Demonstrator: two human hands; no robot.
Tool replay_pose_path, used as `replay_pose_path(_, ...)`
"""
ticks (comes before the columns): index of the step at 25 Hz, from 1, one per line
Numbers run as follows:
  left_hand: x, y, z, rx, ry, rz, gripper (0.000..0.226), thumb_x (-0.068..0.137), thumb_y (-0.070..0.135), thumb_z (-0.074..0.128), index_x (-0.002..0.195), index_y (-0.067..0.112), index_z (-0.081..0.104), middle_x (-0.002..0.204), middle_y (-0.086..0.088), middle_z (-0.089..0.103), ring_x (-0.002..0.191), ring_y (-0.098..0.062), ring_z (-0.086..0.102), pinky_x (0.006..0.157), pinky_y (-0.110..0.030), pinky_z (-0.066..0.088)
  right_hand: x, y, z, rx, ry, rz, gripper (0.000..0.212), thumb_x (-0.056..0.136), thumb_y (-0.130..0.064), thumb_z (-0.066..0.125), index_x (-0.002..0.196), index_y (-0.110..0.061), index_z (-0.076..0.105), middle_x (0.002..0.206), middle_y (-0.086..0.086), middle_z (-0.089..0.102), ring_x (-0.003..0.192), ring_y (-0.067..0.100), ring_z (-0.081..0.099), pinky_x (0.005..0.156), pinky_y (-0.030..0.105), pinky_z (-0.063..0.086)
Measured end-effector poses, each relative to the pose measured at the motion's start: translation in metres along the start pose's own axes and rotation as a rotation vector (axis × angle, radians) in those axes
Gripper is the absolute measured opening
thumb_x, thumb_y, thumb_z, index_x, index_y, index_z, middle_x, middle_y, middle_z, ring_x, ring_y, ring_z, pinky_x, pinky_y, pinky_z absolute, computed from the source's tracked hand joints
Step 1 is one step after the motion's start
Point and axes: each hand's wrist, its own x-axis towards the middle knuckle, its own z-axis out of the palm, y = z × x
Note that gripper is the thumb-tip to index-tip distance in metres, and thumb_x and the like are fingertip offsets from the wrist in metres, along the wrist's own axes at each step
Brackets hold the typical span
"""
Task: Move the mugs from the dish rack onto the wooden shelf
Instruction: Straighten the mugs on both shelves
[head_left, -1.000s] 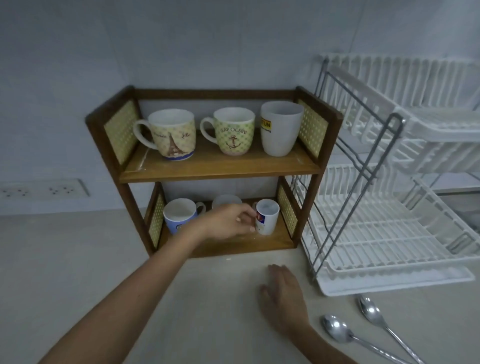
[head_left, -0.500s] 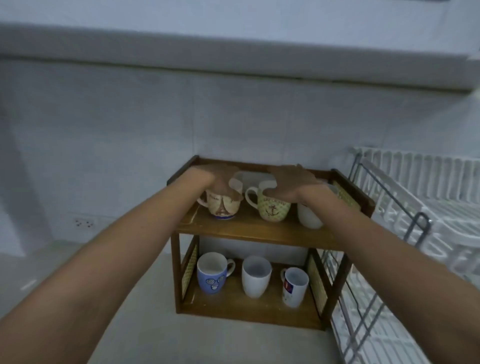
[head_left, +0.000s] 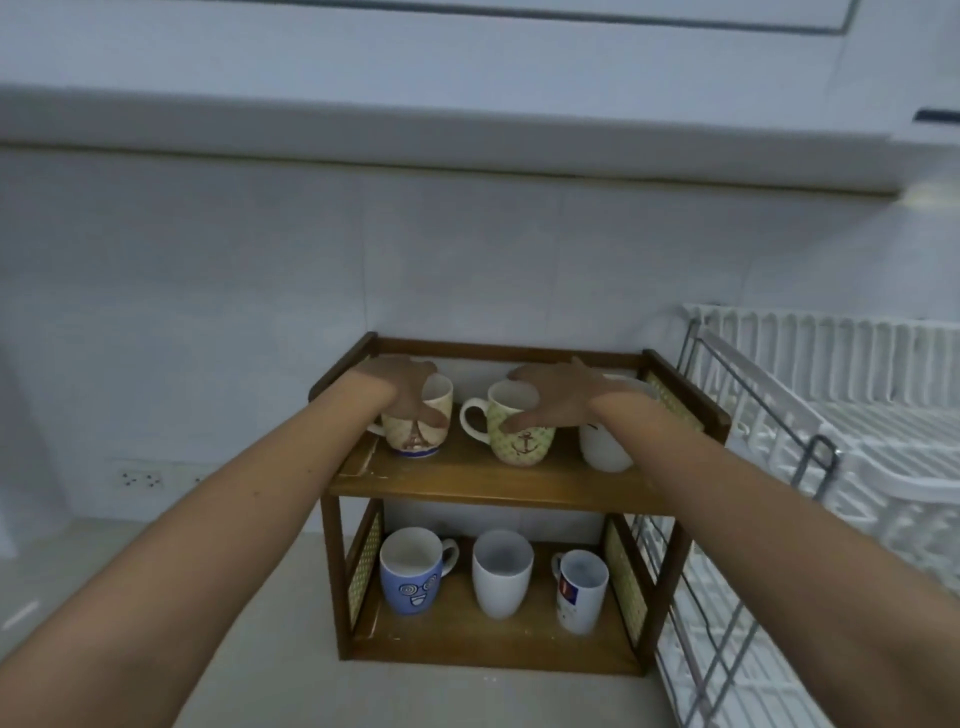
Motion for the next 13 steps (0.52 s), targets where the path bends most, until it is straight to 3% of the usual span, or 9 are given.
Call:
replay_pose_path(2, -0.003, 0.006, -0.004, 0.000, 0.003, 0.045, 0.099, 0.075, 0.071, 0.055, 0.151, 0.026, 0.009, 0.156, -0.007, 0.026, 0.137, -0.030, 0.035, 0.105, -0.041, 0.036, -0.008, 0.016, -0.016, 0.175, -0.061, 0.051, 0.096, 0.069, -0.082, 0.047, 0.146, -0.029, 0.023, 0.154, -0.001, 0.030, 0.137, 0.026, 0.032, 0.113, 0.047, 0.023)
replay_pose_path(4, -0.002, 0.022, -0.008, -0.067, 0.048, 0.152, 0.100, 0.073, 0.078, 0.048, 0.151, 0.027, 0.010, 0.158, -0.004, 0.023, 0.141, -0.028, 0.029, 0.111, -0.044, 0.027, -0.016, 0.037, -0.034, 0.261, -0.058, 0.144, 0.084, 0.076, -0.078, 0.041, 0.144, -0.031, 0.027, 0.152, 0.002, 0.033, 0.133, 0.026, 0.036, 0.109, 0.045, 0.029)
replay_pose_path(7, 0.006, 0.060, -0.005, -0.172, 0.056, 0.283, 0.094, 0.074, 0.077, 0.047, 0.148, 0.025, 0.022, 0.154, -0.004, 0.033, 0.137, -0.026, 0.036, 0.108, -0.042, 0.031, -0.025, 0.052, -0.034, -0.086, -0.154, 0.298, 0.084, 0.079, -0.077, 0.037, 0.145, -0.027, 0.028, 0.154, 0.001, 0.031, 0.136, 0.025, 0.033, 0.106, 0.041, 0.029)
replay_pose_path(10, 0.016, 0.080, 0.004, -0.152, 0.047, 0.273, 0.093, 0.076, 0.072, 0.051, 0.149, 0.022, 0.022, 0.155, -0.004, 0.033, 0.137, -0.026, 0.035, 0.108, -0.042, 0.034, -0.030, 0.049, -0.023, -0.187, -0.174, 0.275, 0.090, 0.076, -0.073, 0.051, 0.147, -0.027, 0.022, 0.155, -0.003, 0.025, 0.134, 0.026, 0.033, 0.097, 0.036, 0.040)
replay_pose_path(13, 0.020, 0.079, 0.007, -0.200, 0.061, 0.267, 0.090, 0.078, 0.066, 0.055, 0.149, 0.020, 0.024, 0.154, -0.004, 0.034, 0.136, -0.025, 0.037, 0.108, -0.042, 0.035, -0.035, 0.059, -0.032, 0.059, -0.190, 0.245, 0.087, 0.072, -0.049, 0.073, 0.142, -0.031, 0.024, 0.146, 0.005, 0.035, 0.118, 0.029, 0.045, 0.074, 0.033, 0.054)
